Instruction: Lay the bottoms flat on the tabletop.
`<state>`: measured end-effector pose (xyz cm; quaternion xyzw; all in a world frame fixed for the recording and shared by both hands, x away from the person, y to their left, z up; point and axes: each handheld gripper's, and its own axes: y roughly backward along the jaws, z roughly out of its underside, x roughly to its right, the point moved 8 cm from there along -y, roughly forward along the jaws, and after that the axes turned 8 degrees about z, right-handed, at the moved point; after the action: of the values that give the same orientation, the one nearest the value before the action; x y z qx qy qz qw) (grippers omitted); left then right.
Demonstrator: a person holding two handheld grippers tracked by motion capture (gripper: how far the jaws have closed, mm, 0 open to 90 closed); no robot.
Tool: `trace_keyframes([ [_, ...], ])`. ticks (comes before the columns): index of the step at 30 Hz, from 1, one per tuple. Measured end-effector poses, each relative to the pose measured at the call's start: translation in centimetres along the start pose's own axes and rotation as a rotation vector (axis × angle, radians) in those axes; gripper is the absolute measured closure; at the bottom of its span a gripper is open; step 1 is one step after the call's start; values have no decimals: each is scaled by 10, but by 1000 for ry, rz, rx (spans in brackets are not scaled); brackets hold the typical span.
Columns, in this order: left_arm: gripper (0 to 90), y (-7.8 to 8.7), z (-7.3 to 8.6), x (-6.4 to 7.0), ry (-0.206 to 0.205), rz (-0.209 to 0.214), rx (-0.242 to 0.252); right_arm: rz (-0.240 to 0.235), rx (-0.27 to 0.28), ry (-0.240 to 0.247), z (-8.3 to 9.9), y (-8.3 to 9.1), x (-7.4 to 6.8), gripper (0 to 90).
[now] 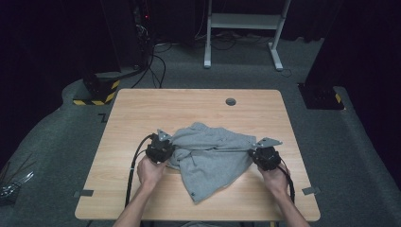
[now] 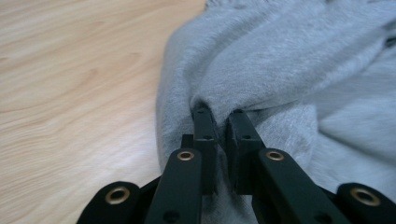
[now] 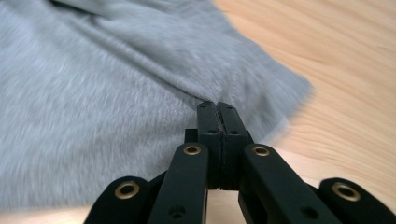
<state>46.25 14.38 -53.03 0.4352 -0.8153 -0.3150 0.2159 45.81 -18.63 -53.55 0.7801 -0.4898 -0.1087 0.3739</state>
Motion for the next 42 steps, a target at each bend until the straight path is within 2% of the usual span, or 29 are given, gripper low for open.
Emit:
trace_keyframes([
  [1, 836, -1, 1, -5, 18, -6, 6, 10, -8, -15, 0, -2, 5, 900],
  [2, 827, -1, 1, -6, 21, -12, 8, 21, -17, -27, 1, -7, 10, 895],
  [4, 788, -2, 2, -5, 15, -13, 18, 33, -30, -37, 2, -10, 11, 865],
  [5, 730, -1, 3, -2, 11, -8, 27, 41, -29, -49, 2, -11, 10, 790],
  [6, 661, 0, 3, 1, 6, -3, 35, 34, -9, -61, 1, -9, 7, 751],
  [8, 560, 5, 2, 8, -17, 4, 59, -14, 38, -67, -3, 0, -6, 664],
  [10, 511, 10, 1, 16, -38, 18, 73, -38, 62, -37, -5, 5, -19, 609],
  [13, 465, 12, 3, 28, -63, 46, 69, -107, 64, -1, -3, 7, -46, 540],
  [16, 458, 5, 10, 37, -93, 55, 41, -153, 49, 27, -3, 2, -66, 474],
  [18, 472, -6, 19, 38, -94, 46, -6, -170, 39, 29, -3, -3, -72, 458],
  [19, 499, -10, 22, 38, -90, 41, -16, -178, 26, 34, -2, -7, -75, 463],
  [21, 563, -17, 26, 36, -78, 39, -33, -167, 3, 55, 1, -11, -77, 540],
  [23, 665, -22, 26, 33, -55, 42, -25, -160, -50, 85, 7, -17, -80, 684],
  [25, 768, -26, 24, 31, -69, 26, -36, -172, -32, 106, 10, -19, -82, 842],
  [26, 809, -26, 23, 31, -69, 25, -37, -163, -41, 127, 10, -18, -82, 882],
  [29, 842, -18, 19, 27, -79, 9, -31, -162, -51, 141, 10, -17, -79, 899],
  [33, 847, -1, 5, 14, -68, -16, 9, -121, -20, 139, 8, -10, -65, 900],
  [35, 847, 6, -3, 5, -50, -33, 33, -94, -3, 102, 5, -5, -51, 900],
  [39, 836, 7, -6, -6, -25, -63, 42, -21, 4, 23, 4, -2, -20, 898],
  [40, 809, 5, -5, -6, -18, -62, 44, -9, -6, 5, 6, -4, -16, 893],
  [42, 705, 1, -1, 0, -36, -58, 36, -2, -23, -4, 9, -9, -14, 855],
])
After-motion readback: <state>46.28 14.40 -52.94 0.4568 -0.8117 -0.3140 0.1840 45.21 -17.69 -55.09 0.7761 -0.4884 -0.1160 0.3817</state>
